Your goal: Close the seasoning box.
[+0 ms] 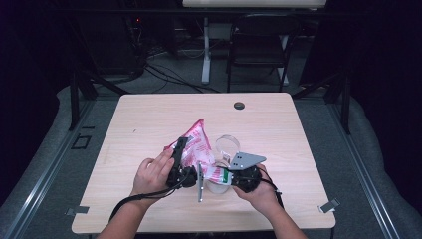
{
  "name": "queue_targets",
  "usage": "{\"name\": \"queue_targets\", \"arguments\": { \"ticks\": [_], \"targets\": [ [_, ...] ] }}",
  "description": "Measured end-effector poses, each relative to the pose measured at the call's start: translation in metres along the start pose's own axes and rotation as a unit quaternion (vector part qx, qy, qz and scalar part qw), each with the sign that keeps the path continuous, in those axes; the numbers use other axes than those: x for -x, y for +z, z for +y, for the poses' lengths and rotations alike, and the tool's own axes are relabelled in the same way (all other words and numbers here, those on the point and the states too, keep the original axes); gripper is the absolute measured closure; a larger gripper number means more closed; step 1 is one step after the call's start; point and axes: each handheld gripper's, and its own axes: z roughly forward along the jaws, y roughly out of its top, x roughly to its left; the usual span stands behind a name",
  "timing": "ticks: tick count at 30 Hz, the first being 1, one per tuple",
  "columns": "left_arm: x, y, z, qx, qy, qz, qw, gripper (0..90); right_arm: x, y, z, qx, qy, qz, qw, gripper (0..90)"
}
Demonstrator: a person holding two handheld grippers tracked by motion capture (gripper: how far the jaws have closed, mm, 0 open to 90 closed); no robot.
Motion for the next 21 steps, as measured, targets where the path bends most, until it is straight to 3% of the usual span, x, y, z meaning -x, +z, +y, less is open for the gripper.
{"name": "queue_targets", "arguments": {
  "ticks": [21],
  "targets": [
    [0.0033, -0.0003, 0.001, 0.003, 0.007, -0.003, 1.0, 63.0, 0.0009, 0.0022, -0.0025, -0.008, 0.002, 0.0, 1.0, 90.0]
  ]
}}
